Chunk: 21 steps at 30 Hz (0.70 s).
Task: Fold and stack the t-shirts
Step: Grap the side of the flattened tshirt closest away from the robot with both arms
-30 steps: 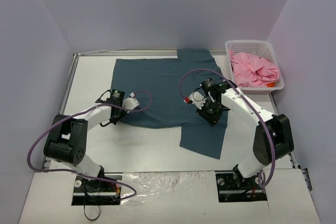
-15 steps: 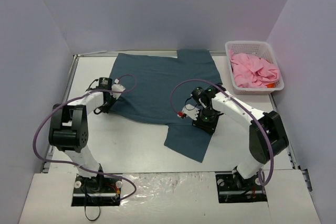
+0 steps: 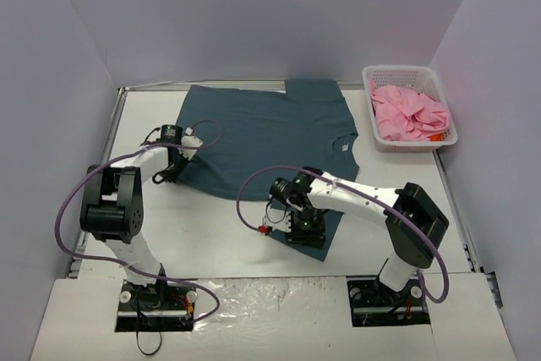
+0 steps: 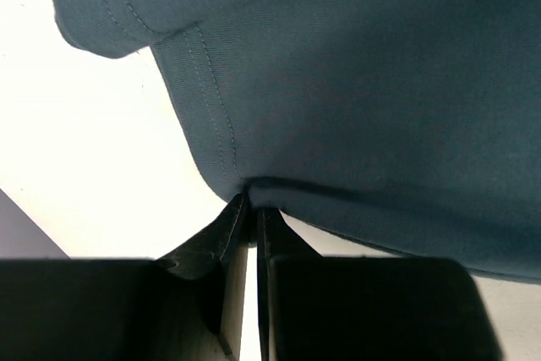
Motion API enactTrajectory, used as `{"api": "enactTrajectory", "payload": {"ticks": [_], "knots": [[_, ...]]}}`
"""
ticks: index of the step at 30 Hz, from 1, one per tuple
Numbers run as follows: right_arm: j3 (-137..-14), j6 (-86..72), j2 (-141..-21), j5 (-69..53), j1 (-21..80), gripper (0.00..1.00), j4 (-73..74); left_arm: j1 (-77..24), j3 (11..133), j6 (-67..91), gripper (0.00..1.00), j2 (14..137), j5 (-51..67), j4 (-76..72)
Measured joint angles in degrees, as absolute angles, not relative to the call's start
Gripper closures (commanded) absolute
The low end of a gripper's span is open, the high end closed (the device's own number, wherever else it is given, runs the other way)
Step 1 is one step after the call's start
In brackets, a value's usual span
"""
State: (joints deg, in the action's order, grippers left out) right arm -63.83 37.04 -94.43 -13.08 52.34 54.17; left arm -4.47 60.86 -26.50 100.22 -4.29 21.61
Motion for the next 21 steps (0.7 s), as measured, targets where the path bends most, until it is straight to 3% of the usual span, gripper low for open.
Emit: {"api": "enactTrajectory", "payload": {"ticks": [8, 21], "knots": [[-59.2, 32.2, -96.8, -13.0, 57.1, 0.60, 52.4, -4.2, 60.1, -26.3, 0.98, 99.9, -3.4, 21.5], [-57.7, 28.2, -103.3, -9.3, 60.1, 0.61, 48.2, -4.0, 59.2, -26.3, 0.98, 99.0, -2.2, 21.4]]}}
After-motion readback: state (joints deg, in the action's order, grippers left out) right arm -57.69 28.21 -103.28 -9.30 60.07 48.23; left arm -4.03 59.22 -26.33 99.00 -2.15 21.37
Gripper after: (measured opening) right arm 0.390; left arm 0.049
